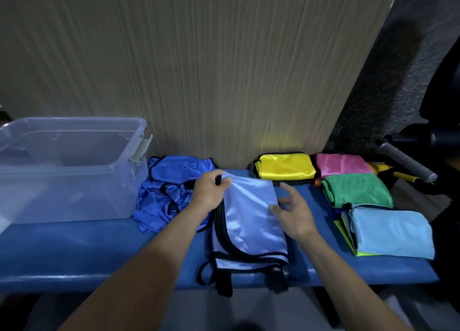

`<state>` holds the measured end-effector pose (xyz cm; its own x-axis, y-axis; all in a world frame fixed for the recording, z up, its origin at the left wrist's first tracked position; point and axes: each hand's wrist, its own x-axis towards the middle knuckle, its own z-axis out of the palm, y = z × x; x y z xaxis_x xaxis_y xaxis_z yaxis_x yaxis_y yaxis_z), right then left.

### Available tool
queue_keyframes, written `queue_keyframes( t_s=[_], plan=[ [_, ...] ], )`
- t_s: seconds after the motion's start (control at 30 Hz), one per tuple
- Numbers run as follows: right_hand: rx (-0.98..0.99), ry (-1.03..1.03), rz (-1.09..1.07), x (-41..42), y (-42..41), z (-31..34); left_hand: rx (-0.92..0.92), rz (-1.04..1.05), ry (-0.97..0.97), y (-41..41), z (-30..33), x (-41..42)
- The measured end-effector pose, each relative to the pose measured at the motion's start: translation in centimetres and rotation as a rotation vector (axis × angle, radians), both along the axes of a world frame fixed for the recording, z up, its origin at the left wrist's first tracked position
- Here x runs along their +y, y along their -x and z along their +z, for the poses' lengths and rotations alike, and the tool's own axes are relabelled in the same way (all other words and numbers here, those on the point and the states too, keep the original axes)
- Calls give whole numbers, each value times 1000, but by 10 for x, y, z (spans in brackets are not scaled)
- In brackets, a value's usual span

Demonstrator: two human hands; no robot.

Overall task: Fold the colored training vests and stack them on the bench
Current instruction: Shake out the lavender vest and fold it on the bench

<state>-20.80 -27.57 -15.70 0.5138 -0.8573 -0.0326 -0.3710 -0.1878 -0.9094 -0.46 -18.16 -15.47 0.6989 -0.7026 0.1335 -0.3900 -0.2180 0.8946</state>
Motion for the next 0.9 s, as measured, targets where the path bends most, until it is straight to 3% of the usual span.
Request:
queue_keyframes(
  t_s=[0.13, 0.2, 0.27, 0.37, 0.43, 0.67, 0.9],
  plan=[
    [136, 258, 126, 0, 8, 5, -375, -73, -116, 4, 7, 0],
    [221, 460, 272, 4, 18, 6, -531, -183, -47, 10, 15, 6],
    [213, 569, 452, 10, 32, 12, -525, -375, -29, 23, 25, 16],
    [217, 564, 672, 20, 52, 21, -560, -691, -223, 41, 22, 38],
    [269, 556, 738, 26, 63, 22, -607, -785, -341, 47, 14, 52],
    [390, 698, 812, 35, 83, 2, -644, -763, -346, 46, 8, 70],
    [240, 987, 637, 45, 87, -10, -605, -729, -366, 54, 9, 70]
  ],
)
